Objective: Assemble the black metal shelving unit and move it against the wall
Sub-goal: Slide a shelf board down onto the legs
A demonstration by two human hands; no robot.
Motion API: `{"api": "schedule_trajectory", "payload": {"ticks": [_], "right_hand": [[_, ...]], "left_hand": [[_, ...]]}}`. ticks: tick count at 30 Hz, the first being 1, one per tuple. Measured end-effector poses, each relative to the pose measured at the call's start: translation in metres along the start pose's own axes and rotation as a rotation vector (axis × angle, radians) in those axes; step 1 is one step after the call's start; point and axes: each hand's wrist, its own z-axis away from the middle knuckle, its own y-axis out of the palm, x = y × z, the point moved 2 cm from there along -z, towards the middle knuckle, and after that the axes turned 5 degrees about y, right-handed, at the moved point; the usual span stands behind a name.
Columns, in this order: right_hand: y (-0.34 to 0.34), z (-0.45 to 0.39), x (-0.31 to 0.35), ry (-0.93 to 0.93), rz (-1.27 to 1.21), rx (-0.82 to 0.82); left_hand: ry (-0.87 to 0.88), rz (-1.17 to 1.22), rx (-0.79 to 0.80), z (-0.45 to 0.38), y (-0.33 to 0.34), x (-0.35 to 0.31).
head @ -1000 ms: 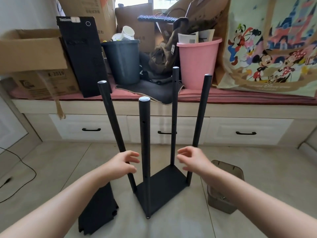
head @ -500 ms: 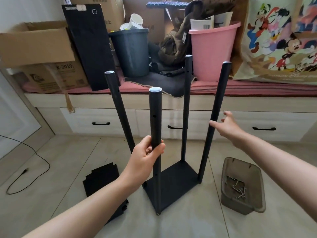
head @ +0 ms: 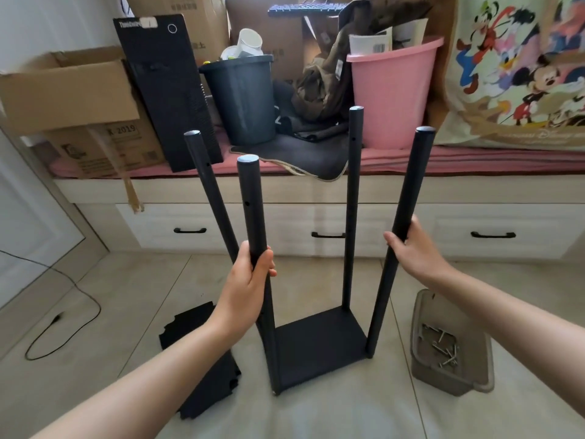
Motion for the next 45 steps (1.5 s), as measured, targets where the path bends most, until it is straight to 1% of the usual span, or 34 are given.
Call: {"api": "schedule_trajectory", "payload": {"ticks": [5, 10, 13, 18, 22, 28, 32, 36, 39, 41, 45], "right_hand": [[-0.007, 0.051, 0.006, -0.079, 0.013, -0.023], [0.002, 0.100, 0.023, -0.051, 0.119, 0.169], [0.009, 0.111, 0.033, -0.028, 0.138, 0.204], [0.007, 0.095, 0.037, -0.023, 0.103, 0.118], [0.006, 0.073, 0.030, -0.028, 0.085, 0.046], [0.007, 0.049, 0.018, -0.025, 0.053, -0.028], [0.009, 0.046, 0.011, -0.055, 0.053, -0.057], [0.009, 0.050, 0.003, -0.063, 0.066, -0.078], [0.009, 0.051, -0.001, -0.066, 0.062, -0.058], [0.010, 0.051, -0.002, -0.072, 0.051, -0.041], [0.012, 0.050, -0.002, -0.054, 0.006, -0.031]], "left_hand": [[-0.031, -0.090, -0.059, -0.011, -0.016, -0.005], [-0.109, -0.129, -0.198, -0.016, -0.037, -0.005], [-0.110, -0.193, -0.241, -0.013, -0.046, -0.003], [-0.106, -0.226, -0.221, -0.003, -0.054, -0.001], [-0.078, -0.189, -0.193, 0.003, -0.052, -0.005], [-0.019, -0.220, -0.137, 0.007, -0.048, -0.004], [-0.017, -0.219, -0.118, 0.006, -0.046, -0.003], [-0.042, -0.147, -0.092, 0.009, -0.046, -0.002], [-0.099, 0.003, -0.081, 0.009, -0.050, -0.001], [-0.132, 0.095, -0.109, 0.003, -0.051, -0.006], [-0.141, 0.168, -0.189, -0.024, -0.058, -0.018]]}}
